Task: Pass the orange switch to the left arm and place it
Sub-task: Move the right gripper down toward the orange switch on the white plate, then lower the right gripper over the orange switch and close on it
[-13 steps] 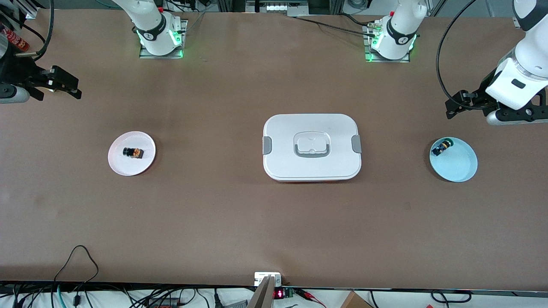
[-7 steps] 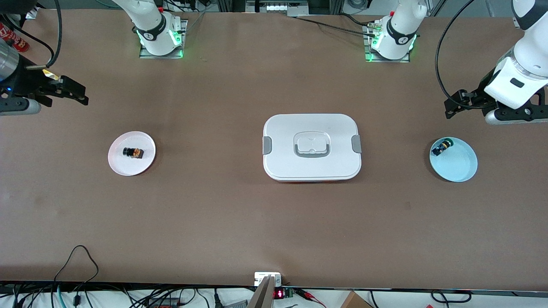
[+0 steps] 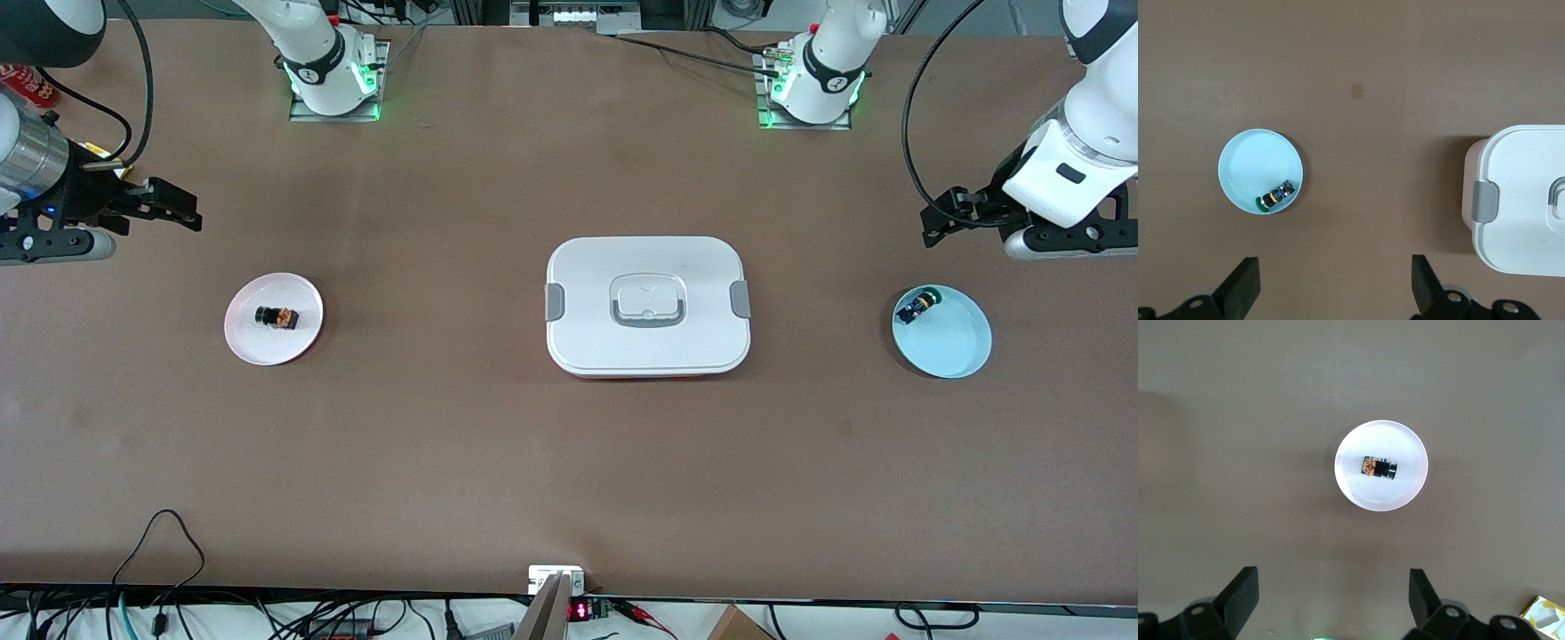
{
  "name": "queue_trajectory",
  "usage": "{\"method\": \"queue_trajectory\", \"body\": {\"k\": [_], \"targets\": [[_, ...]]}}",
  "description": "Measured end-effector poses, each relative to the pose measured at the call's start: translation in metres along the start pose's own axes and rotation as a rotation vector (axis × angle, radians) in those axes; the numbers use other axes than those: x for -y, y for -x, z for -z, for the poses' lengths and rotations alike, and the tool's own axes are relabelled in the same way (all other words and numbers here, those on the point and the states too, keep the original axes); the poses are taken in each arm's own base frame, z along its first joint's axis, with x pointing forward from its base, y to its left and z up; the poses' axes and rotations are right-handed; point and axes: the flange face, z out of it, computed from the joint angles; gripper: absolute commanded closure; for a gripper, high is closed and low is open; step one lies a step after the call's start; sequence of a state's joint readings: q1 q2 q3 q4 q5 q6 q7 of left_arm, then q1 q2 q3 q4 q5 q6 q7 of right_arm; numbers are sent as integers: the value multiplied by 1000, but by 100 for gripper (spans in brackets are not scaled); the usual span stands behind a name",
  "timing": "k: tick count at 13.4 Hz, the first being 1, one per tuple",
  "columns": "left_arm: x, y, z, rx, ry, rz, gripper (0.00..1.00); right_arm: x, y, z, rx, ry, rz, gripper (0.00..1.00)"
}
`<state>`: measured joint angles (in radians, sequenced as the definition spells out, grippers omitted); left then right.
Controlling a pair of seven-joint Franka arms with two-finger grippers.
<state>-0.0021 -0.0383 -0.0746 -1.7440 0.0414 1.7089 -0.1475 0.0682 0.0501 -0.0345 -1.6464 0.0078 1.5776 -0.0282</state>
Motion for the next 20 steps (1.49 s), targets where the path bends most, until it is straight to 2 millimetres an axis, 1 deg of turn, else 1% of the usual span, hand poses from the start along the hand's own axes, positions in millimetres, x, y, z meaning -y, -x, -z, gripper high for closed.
{"method": "queue_trajectory", "body": {"k": [2, 6, 14, 16, 20], "targets": [[0, 0, 0, 0, 0, 0, 0, -2, -5, -7, 9, 15, 0, 0], [-2, 0, 0, 0, 0, -3, 0, -2, -20, -24, 5, 23, 1, 0], [-2, 0, 0, 0, 0, -3, 0, 1, -50, -71, 25, 25, 4, 0], [-2, 0, 0, 0, 0, -4, 0, 0, -56, -88, 24, 25, 4, 0], [-2, 0, 0, 0, 0, -4, 0, -6, -59, -140, 15, 30, -8, 0]]}}
